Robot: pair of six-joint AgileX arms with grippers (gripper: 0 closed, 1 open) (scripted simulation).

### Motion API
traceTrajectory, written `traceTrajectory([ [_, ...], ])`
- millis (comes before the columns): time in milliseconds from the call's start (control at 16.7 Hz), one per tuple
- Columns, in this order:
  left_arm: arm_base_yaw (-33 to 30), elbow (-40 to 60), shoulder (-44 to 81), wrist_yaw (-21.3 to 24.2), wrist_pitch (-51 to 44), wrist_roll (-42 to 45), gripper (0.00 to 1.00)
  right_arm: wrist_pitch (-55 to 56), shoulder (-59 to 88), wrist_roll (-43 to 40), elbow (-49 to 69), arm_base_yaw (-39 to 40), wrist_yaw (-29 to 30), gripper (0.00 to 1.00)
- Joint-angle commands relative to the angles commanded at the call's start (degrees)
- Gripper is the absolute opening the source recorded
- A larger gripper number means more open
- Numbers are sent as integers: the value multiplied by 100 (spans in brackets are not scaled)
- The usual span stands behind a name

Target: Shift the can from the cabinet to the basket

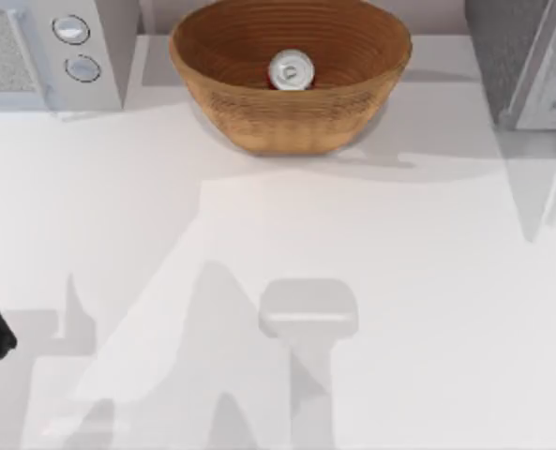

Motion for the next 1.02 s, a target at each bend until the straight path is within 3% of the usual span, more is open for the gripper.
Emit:
traceTrajectory([
  [300, 0, 0, 0, 0, 0, 0, 100, -82, -125, -42, -72, 2709, 2642, 100],
  [540, 0, 0, 0, 0, 0, 0, 100, -117, -268, -80, -203, 4350, 4242, 100],
  [720, 0, 0, 0, 0, 0, 0, 100, -132, -342, -97, -281, 4971, 4855, 100],
  [1020, 0, 0, 0, 0, 0, 0, 100, -135, -356, -100, -297, 5080, 4963, 100],
])
